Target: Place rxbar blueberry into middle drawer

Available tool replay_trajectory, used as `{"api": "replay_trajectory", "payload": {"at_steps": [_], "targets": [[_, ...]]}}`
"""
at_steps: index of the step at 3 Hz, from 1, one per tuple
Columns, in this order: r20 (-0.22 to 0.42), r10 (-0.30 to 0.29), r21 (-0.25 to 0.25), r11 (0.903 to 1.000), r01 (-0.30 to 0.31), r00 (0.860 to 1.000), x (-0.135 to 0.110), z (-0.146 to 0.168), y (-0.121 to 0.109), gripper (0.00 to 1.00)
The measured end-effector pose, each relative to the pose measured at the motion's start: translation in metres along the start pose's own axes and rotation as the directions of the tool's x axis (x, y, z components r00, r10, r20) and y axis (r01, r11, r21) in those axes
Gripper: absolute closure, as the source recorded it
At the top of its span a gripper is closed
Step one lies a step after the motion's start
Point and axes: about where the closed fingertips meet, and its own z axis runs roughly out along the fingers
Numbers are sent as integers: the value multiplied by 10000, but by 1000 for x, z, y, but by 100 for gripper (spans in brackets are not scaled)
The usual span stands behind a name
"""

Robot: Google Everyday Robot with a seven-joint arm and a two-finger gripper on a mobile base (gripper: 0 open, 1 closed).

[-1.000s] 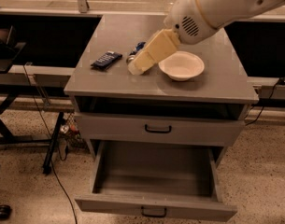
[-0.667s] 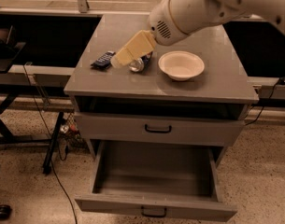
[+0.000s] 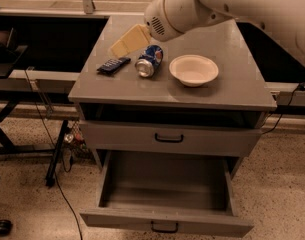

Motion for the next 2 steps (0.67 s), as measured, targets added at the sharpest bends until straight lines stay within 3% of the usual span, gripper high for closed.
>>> {"api": "replay_trajectory", "payload": {"at_steps": [1,2], "targets": [[62,-348,339,9988,345,9994,-5,-1,-2,0],[81,-1155,329,9928,1152,9933,-15,33,-11,0]]}}
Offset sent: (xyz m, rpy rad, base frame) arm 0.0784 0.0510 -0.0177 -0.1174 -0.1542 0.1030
